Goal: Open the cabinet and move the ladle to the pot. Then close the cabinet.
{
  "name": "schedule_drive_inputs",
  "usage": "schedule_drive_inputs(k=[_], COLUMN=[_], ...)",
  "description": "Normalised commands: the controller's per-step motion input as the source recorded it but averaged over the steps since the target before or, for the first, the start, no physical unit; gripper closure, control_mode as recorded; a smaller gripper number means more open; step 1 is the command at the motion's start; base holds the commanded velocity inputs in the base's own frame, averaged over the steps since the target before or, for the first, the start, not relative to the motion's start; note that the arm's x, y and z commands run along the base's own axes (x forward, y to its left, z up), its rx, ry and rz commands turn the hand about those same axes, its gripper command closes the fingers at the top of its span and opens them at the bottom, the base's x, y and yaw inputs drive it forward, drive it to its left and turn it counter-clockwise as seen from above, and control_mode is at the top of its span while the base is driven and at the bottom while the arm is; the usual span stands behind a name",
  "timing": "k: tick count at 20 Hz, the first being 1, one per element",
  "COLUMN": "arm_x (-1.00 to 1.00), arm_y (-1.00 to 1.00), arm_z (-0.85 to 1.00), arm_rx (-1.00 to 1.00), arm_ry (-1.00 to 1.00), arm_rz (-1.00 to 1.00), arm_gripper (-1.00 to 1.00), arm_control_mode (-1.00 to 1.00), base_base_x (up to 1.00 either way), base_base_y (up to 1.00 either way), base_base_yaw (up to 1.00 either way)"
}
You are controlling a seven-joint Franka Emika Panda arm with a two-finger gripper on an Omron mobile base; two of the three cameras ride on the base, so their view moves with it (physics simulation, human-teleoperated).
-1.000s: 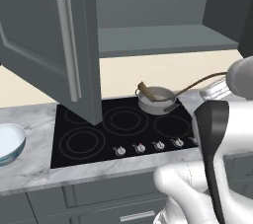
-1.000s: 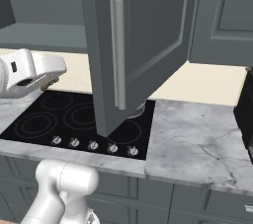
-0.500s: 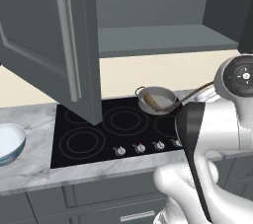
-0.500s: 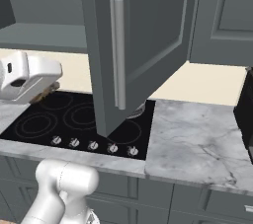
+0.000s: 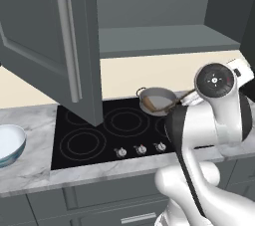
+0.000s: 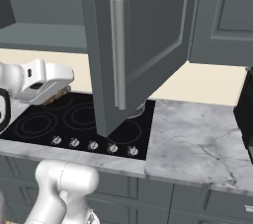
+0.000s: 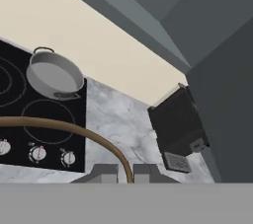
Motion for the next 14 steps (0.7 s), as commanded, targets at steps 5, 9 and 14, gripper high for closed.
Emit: schedule_drive_inputs(k=[5, 9, 14], arm_x=[0.63, 0.58, 0.55], arm_y=[0.0, 0.0, -0.03], arm_z=[-0.22, -0.34, -0.38], arm_rx=[0.0, 0.0, 0.0], arm_ry=[0.06, 0.03, 0.0], arm_rz=[-0.07, -0.09, -0.1], arm_gripper=[1.0, 1.0, 1.0], arm_control_mode=[-1.0, -1.0, -1.0], base_base_x=[0.0, 0.0, 0.0], base_base_y=[0.0, 0.0, 0.0], base_base_yaw=[0.0, 0.0, 0.0])
